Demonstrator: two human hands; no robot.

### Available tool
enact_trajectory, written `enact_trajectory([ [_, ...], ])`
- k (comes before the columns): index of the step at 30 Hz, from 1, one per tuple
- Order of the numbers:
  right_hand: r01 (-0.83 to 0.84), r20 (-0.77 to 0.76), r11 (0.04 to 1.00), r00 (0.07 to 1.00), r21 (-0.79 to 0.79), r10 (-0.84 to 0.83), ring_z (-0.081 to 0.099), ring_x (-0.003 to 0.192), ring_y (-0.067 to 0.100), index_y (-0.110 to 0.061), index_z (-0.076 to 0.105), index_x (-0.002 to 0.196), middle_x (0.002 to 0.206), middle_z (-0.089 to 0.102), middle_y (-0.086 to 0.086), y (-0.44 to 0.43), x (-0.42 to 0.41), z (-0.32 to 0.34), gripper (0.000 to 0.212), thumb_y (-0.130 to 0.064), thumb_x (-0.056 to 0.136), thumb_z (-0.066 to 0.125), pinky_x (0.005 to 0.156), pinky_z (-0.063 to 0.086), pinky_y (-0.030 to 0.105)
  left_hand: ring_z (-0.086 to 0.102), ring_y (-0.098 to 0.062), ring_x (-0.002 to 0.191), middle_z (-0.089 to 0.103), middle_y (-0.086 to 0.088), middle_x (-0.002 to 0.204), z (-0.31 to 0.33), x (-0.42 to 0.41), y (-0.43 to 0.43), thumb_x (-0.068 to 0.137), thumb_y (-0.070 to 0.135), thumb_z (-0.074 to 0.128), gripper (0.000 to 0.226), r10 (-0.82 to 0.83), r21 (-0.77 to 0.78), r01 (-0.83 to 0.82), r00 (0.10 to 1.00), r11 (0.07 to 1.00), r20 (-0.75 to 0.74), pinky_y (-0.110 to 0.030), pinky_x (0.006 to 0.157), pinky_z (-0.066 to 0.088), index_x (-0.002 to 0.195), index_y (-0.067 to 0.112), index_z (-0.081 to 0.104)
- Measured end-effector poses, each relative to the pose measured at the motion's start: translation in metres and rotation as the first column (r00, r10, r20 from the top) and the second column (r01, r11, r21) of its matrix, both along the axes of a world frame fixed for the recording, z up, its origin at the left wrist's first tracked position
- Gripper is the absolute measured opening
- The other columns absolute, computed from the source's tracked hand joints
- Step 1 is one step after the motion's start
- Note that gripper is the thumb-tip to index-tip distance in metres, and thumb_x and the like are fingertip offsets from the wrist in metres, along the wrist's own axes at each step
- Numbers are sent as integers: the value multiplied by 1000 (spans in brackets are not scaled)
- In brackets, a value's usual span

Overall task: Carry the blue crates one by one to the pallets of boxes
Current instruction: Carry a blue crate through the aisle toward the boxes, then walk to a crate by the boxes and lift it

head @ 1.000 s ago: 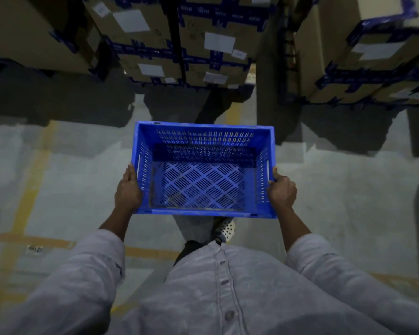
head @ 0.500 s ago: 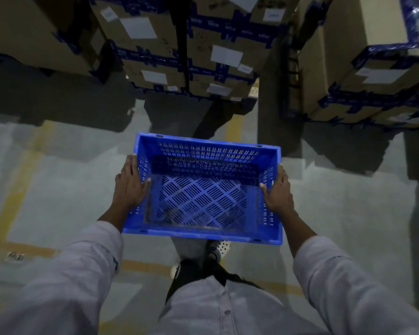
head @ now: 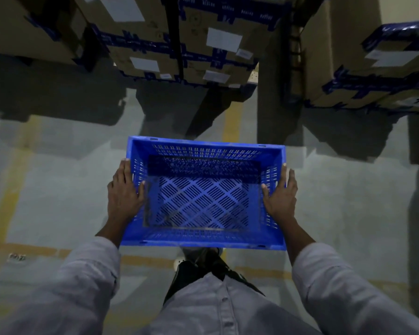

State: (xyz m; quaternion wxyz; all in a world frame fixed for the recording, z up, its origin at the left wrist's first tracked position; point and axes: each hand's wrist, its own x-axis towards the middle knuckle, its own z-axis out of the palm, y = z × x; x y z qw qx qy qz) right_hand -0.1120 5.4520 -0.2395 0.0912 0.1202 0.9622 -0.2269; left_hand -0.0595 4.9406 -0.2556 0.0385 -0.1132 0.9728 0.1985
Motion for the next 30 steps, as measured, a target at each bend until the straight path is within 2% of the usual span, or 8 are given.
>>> enact_trajectory([
  [4, 5, 20, 1000, 1000, -4, -5, 17, 166, 43, -38, -4, 177, 183, 8, 12, 0, -3, 2, 99, -58, 106, 63, 116, 41, 72, 49, -51, 150, 28, -22, 181, -2, -2, -2, 109, 55, 51, 90, 13, -2, -13, 1000, 1000, 3, -69, 110, 50, 179, 12, 15],
  [7, 8, 114, 1000, 993, 20, -10, 13, 167, 43, -41, -10, 175, 184, 4, 9, 0, -10, 8, 105, -67, 103, 62, 116, 40, 77, 45, -56, 151, 21, -29, 181, -3, -3, -3, 106, 51, 70, 103, 21, -16, -20, 999, 1000, 36, -73, 114, 46, 182, 18, 8],
  [12, -37, 264, 999, 964, 6, 34, -6, 169, 39, -44, -23, 170, 184, -17, 3, 3, -16, 26, 119, -86, 93, 57, 122, 22, 80, 34, -58, 158, 11, -35, 181, 3, -6, -9, 95, 68, 78, 127, 14, -49, -8, 992, 999, 129, -76, 117, 39, 182, 24, -4],
  [17, -246, -3, 953, 968, 177, 250, 10, 168, 40, -25, 10, 178, 185, -7, 6, -47, 14, 46, 102, -75, 102, 55, 118, 33, 74, 47, -57, 150, 27, -36, 176, 22, 26, -5, 97, 76, 53, 109, -27, -117, 41, 993, 992, 119, -68, 112, 47, 178, 11, 20],
  [20, -375, 13, 917, 926, 136, 377, 11, 167, 40, -22, 30, 173, 185, -5, 4, -111, 43, 56, 90, -69, 102, 61, 119, 30, 75, 52, -54, 144, 42, -33, 165, 35, 75, -2, 102, 70, 49, 93, 22, -122, -14, 998, 992, 62, -66, 107, 51, 168, 5, 40],
  [23, -557, 19, 827, 830, 72, 558, 12, 166, 40, -23, 40, 168, 185, 1, 6, -179, 82, 62, 76, -63, 106, 60, 119, 27, 75, 57, -50, 136, 52, -26, 152, 48, 135, -5, 104, 64, 51, 79, 157, -56, -154, 987, 986, 43, -65, 103, 54, 159, 7, 51],
  [26, -727, -30, 683, 683, 63, 730, 26, 161, 38, -26, 53, 157, 178, 26, 9, -239, 123, 70, 57, -55, 108, 61, 117, 32, 67, 61, -48, 129, 58, -22, 144, 57, 203, -8, 104, 44, 68, 63, 371, 92, -371, 928, 924, 14, -62, 101, 55, 156, 10, 56],
  [30, -893, -121, 450, 443, 32, 888, 60, 129, 37, -21, 75, 127, 134, 68, 7, -313, 151, 77, 30, -41, 107, 64, 96, 53, 55, 66, -36, 124, 68, -11, 131, 54, 299, -30, 106, 21, 78, 46, 616, 310, -607, 784, 732, 78, -47, 99, 55, 149, 16, 63],
])
